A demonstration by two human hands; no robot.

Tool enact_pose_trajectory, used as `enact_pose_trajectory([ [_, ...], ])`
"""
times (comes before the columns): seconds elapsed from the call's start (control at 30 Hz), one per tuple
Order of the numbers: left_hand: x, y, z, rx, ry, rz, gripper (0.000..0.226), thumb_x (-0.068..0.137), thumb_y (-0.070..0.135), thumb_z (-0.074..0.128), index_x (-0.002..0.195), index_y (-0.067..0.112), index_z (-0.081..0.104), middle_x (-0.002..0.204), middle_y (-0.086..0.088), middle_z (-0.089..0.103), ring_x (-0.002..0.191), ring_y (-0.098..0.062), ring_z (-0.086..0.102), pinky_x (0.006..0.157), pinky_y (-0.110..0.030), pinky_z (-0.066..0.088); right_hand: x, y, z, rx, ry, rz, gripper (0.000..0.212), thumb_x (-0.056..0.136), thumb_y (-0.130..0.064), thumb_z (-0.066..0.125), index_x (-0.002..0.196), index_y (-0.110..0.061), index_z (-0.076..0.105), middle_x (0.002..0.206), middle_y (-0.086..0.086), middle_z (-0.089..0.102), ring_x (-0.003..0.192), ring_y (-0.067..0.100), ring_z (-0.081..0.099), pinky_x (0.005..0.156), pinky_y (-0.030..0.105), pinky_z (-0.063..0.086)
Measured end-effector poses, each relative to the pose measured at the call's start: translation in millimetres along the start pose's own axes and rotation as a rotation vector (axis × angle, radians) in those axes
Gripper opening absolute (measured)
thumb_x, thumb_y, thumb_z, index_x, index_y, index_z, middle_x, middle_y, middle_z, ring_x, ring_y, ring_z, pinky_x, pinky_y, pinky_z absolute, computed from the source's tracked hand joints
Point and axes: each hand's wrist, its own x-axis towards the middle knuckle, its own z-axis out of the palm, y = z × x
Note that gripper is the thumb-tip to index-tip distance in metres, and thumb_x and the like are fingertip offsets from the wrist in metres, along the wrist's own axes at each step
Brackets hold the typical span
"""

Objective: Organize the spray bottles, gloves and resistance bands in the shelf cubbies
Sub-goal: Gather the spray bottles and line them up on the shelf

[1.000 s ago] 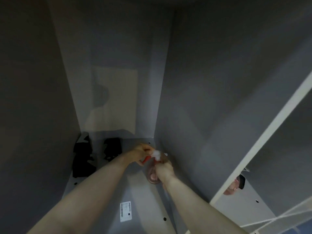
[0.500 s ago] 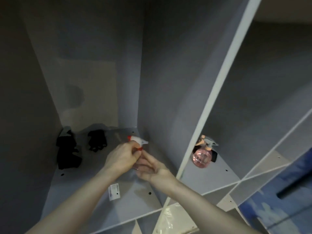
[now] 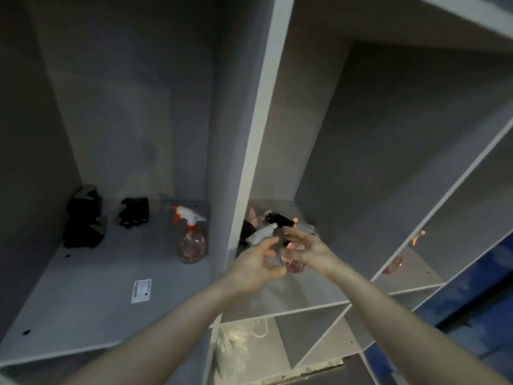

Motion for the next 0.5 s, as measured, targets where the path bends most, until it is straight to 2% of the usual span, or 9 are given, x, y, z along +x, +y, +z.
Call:
enact_pose_trajectory([
  [0.07,27.1,7.1,20.7,0.086,0.104,0.048,0.069,0.086,0.021,0.064,0.146,0.022,0.030,0.143,-0.005,0.042,0.121,-0.015,0.049,0.103,-0.028,0.040,25.4,24.9,-18.2,-0.235,0.109,-0.030,0.074,0.074,-0.016,0.075,0.140,-0.023,0.042,0.137,0.006,0.049,0.129,0.019,0.043,0.107,0.028,0.038],
  [0.1,40.0,6.9,25.5,0.149,0.156,0.054,0.071,0.086,0.025,0.063,0.148,0.024,0.026,0.147,-0.002,0.038,0.128,-0.016,0.044,0.105,-0.027,0.037,35.0,31.3,-25.8,-0.328,0.121,-0.030,0.078,0.073,-0.022,0.075,0.142,-0.028,0.038,0.140,0.005,0.045,0.135,0.021,0.037,0.111,0.034,0.033],
  [0.17,64.5,1.0,26.1,0.255,0.246,0.019,0.075,0.086,0.029,0.061,0.149,0.031,0.020,0.150,0.000,0.032,0.134,-0.018,0.039,0.105,-0.030,0.038,55.6,40.5,-40.3,-0.506,0.095,0.023,0.080,0.077,-0.027,0.068,0.146,-0.033,0.027,0.148,0.002,0.034,0.142,0.024,0.022,0.115,0.041,0.024],
  [0.23,83.3,-11.1,21.1,0.321,0.263,-0.053,0.080,0.085,0.025,0.063,0.149,0.033,0.016,0.152,-0.002,0.026,0.136,-0.022,0.036,0.106,-0.033,0.038,73.8,46.4,-49.1,-0.618,0.057,0.085,0.078,0.085,-0.027,0.061,0.149,-0.031,0.016,0.156,0.001,0.021,0.145,0.026,0.012,0.116,0.044,0.017],
  [0.3,96.4,-20.7,16.6,0.342,0.224,-0.130,0.088,0.083,0.021,0.065,0.151,0.030,0.010,0.158,-0.009,0.013,0.143,-0.027,0.022,0.112,-0.034,0.031,89.6,55.4,-54.2,-0.646,0.038,0.101,0.075,0.085,-0.031,0.058,0.149,-0.030,0.018,0.154,0.004,0.025,0.143,0.028,0.021,0.114,0.043,0.024],
  [0.37,107.8,-29.6,13.6,0.356,0.196,-0.195,0.093,0.081,0.019,0.067,0.151,0.028,0.007,0.159,-0.009,0.007,0.146,-0.027,0.014,0.114,-0.033,0.026,103.5,69.3,-54.8,-0.553,0.024,0.109,0.066,0.082,-0.029,0.057,0.142,-0.037,0.030,0.140,0.008,0.043,0.131,0.031,0.042,0.104,0.038,0.041],
  [0.43,121.4,-38.7,14.1,0.360,0.185,-0.226,0.086,0.079,0.017,0.069,0.150,0.024,0.021,0.156,-0.010,0.020,0.142,-0.026,0.025,0.109,-0.028,0.030,110.5,79.8,-52.8,-0.514,0.070,0.077,0.053,0.081,-0.025,0.055,0.130,-0.042,0.044,0.122,0.007,0.052,0.114,0.030,0.056,0.089,0.032,0.050],
  [0.5,131.5,-46.1,14.3,0.371,0.208,-0.243,0.064,0.077,0.016,0.070,0.136,0.018,0.047,0.141,-0.007,0.047,0.127,-0.021,0.047,0.095,-0.022,0.039,111.4,82.9,-49.3,-0.542,0.144,0.054,0.040,0.081,-0.032,0.059,0.120,-0.039,0.054,0.114,0.004,0.056,0.103,0.030,0.062,0.081,0.031,0.050],
])
